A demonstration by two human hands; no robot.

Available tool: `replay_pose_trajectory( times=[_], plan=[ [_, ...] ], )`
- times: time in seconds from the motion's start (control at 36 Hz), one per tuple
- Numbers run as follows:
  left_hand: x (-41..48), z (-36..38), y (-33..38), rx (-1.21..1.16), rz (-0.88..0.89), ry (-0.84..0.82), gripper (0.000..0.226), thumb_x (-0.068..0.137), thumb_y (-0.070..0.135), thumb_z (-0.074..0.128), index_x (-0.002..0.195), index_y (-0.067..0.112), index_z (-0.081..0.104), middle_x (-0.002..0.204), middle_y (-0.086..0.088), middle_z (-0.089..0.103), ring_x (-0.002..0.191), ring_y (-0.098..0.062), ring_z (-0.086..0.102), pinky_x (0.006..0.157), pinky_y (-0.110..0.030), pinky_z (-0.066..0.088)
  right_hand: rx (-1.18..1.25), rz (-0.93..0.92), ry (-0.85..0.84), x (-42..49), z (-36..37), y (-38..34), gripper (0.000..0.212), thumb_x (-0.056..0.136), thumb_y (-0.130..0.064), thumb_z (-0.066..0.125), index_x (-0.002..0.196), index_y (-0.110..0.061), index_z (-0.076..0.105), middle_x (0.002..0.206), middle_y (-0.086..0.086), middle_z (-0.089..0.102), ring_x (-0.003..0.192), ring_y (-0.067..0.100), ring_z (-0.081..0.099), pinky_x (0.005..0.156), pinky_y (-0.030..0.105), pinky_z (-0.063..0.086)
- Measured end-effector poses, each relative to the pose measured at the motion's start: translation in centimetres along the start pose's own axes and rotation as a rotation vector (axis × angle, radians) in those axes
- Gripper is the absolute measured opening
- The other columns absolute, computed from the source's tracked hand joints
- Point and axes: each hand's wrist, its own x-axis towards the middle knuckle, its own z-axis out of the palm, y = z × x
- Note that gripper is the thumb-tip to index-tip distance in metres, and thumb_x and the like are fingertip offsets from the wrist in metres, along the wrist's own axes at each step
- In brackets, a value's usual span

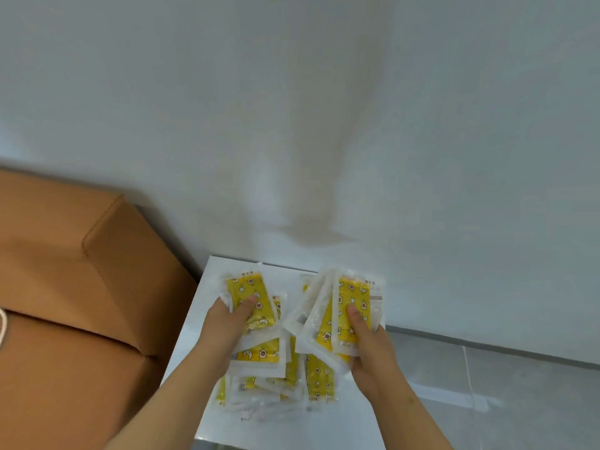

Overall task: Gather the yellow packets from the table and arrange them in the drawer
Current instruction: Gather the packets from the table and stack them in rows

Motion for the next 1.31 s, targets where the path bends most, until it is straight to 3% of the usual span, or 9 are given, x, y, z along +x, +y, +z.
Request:
replay_pose_trajectory(
  times=[0.14,0.36,0.5,0.61,0.67,0.83,1.0,1.14,1.31],
  plan=[
    [-2.0,-1.4,2.0,-0.035,0.018,-0.075,0.009,0.09,0.027,0.061,0.096,0.022,0.064,0.097,-0.006,0.072,0.092,-0.03,0.067,0.087,-0.053,0.052,-0.081,-0.027,-0.098,-2.0,1.5,-1.7,0.013,0.089,-0.018,0.06,0.099,-0.014,0.066,0.087,0.007,0.075,0.077,0.022,0.071,0.064,0.037,0.057],
    [-1.9,-1.6,0.6,0.031,0.022,-0.059,0.008,0.091,0.025,0.06,0.099,0.025,0.061,0.102,-0.005,0.068,0.096,-0.031,0.063,0.085,-0.055,0.052,-0.222,-0.021,-0.058,-1.8,2.3,0.5,0.011,0.087,-0.016,0.064,0.098,-0.014,0.066,0.094,0.011,0.072,0.086,0.028,0.069,0.074,0.04,0.056],
    [1.2,-0.8,-4.4,0.171,-0.011,-0.034,0.02,0.091,0.022,0.059,0.111,0.02,0.058,0.109,-0.005,0.064,0.101,-0.027,0.059,0.087,-0.04,0.049,-0.259,0.061,0.015,0.9,0.5,5.2,0.008,0.087,-0.012,0.065,0.094,-0.013,0.066,0.088,0.009,0.072,0.079,0.026,0.069,0.068,0.037,0.057],
    [4.8,-0.2,-9.3,0.241,-0.126,-0.058,0.051,0.086,0.031,0.064,0.133,0.022,0.047,0.129,-0.007,0.056,0.114,-0.031,0.055,0.093,-0.049,0.049,-0.279,0.113,0.072,3.8,-1.1,9.2,0.008,0.087,-0.011,0.065,0.091,-0.018,0.064,0.09,0.006,0.07,0.082,0.022,0.067,0.068,0.035,0.055],
    [5.9,0.3,-11.0,0.251,-0.163,-0.069,0.055,0.087,0.031,0.063,0.137,0.021,0.043,0.135,-0.007,0.052,0.118,-0.031,0.052,0.091,-0.044,0.049,-0.327,0.129,0.104,5.3,-1.9,10.9,0.009,0.087,-0.012,0.065,0.094,-0.017,0.063,0.09,0.003,0.069,0.083,0.02,0.065,0.07,0.033,0.054],
    [7.6,1.4,-12.9,0.261,-0.119,-0.045,0.043,0.088,0.024,0.064,0.128,0.016,0.051,0.126,-0.004,0.058,0.115,-0.026,0.054,0.089,-0.037,0.046,-0.596,0.087,0.244,8.1,-2.3,13.1,0.045,0.083,-0.03,0.069,0.122,-0.012,0.058,0.115,0.006,0.065,0.108,0.027,0.06,0.097,0.044,0.048],
    [7.7,2.8,-12.0,0.274,-0.063,-0.047,0.033,0.087,0.022,0.065,0.118,0.018,0.055,0.109,0.0,0.062,0.102,-0.022,0.056,0.083,-0.033,0.044,-0.878,-0.056,0.307,9.0,-1.6,12.6,0.044,0.082,-0.03,0.068,0.117,-0.007,0.053,0.117,0.01,0.051,0.108,0.029,0.055,0.091,0.037,0.047],
    [7.6,3.5,-11.2,0.31,-0.108,-0.058,0.051,0.086,0.029,0.065,0.131,0.012,0.047,0.13,-0.006,0.053,0.118,-0.026,0.05,0.086,-0.034,0.043,-1.039,-0.084,0.341,8.6,-1.3,12.0,0.051,0.084,-0.031,0.065,0.128,-0.012,0.047,0.121,0.011,0.048,0.114,0.03,0.048,0.09,0.037,0.042],
    [6.8,3.0,-9.7,0.28,-0.137,-0.09,0.052,0.085,0.03,0.067,0.131,0.013,0.048,0.128,-0.006,0.056,0.118,-0.027,0.053,0.093,-0.04,0.045,-0.794,-0.005,0.252,7.8,-0.7,10.9,0.026,0.082,-0.023,0.068,0.106,-0.016,0.059,0.105,0.004,0.062,0.094,0.022,0.061,0.081,0.034,0.051]
  ],
)
